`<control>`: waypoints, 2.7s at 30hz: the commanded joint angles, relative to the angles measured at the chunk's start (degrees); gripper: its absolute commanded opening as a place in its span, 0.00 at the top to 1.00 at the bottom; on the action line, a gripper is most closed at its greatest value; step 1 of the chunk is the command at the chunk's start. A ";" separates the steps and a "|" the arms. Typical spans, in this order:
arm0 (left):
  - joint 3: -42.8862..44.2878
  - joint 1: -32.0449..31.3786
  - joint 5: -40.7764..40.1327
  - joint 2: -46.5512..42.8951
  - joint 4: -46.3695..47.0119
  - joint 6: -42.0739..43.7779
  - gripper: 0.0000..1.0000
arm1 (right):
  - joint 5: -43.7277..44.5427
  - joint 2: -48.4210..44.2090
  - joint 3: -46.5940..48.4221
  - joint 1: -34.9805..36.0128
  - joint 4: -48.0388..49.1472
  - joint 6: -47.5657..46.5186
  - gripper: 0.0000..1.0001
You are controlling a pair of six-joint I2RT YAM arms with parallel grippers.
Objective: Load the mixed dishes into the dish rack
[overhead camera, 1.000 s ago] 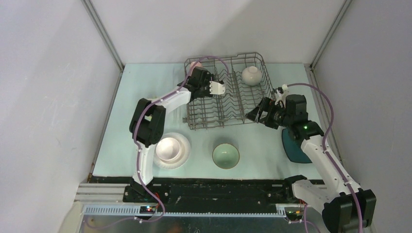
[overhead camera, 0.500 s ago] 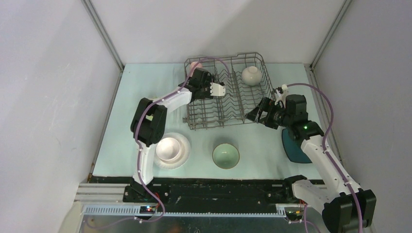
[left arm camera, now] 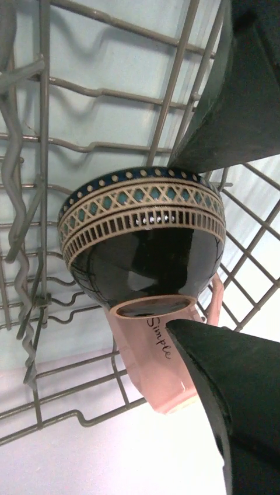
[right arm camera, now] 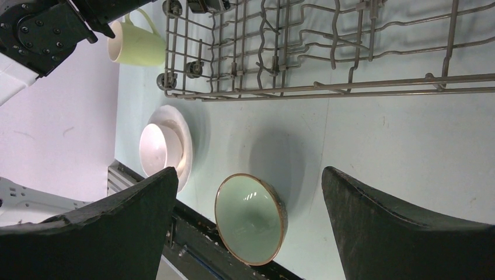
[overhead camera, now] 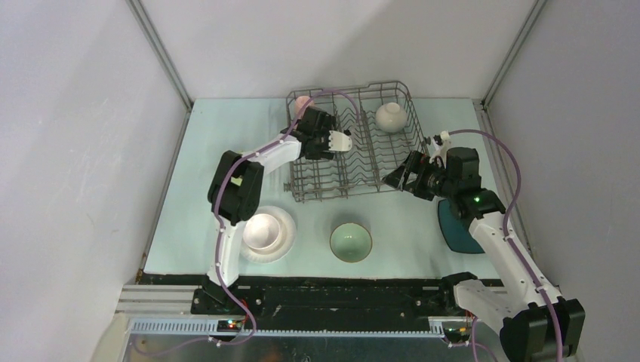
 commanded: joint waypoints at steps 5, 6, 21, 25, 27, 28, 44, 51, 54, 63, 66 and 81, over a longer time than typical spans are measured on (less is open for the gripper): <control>3.39 -0.58 2.23 -5.40 -8.45 1.47 0.00 | -1.31 -0.86 2.21 -0.35 -0.01 -1.22 0.04; 3.19 -0.59 2.79 -5.91 -9.17 1.22 0.00 | -1.27 -1.03 2.22 -0.37 -0.08 -1.18 0.04; -6.21 -4.14 -6.65 -28.28 -4.99 -30.28 0.00 | 4.79 -1.56 2.24 -0.31 -4.55 0.26 0.06; -14.60 -4.19 -15.53 -37.32 6.05 -53.73 0.00 | 13.93 -1.98 2.24 -0.50 -8.61 3.55 0.09; -17.31 -4.13 -14.65 -41.45 5.30 -63.91 0.00 | 18.23 -2.56 2.24 -0.67 -11.56 4.53 0.10; -18.75 -3.99 -13.54 -43.66 4.65 -66.39 0.00 | 19.53 -2.80 2.24 -0.71 -12.36 5.09 0.10; -42.78 3.53 -4.17 -64.60 3.54 -99.07 0.00 | 40.50 -4.88 1.50 -0.77 -25.60 11.52 0.12; -55.83 3.14 10.12 -70.62 9.23 -106.06 0.00 | 47.96 -1.64 -0.48 -0.81 -27.97 15.14 0.12; -58.84 1.53 16.50 -72.49 10.67 -103.92 0.00 | 47.94 0.83 -1.63 -1.02 -23.12 11.07 0.13; -63.84 -4.46 15.41 -78.38 10.67 -103.32 0.00 | 57.11 17.18 -1.03 0.55 -20.16 10.84 0.18; -64.14 -4.47 14.31 -80.94 9.24 -102.30 0.00 | 58.00 22.89 0.81 1.31 -20.11 10.01 0.21; -67.55 -4.45 13.27 -86.67 12.17 -102.92 0.00 | 69.60 42.78 10.73 9.84 -25.12 -4.13 0.22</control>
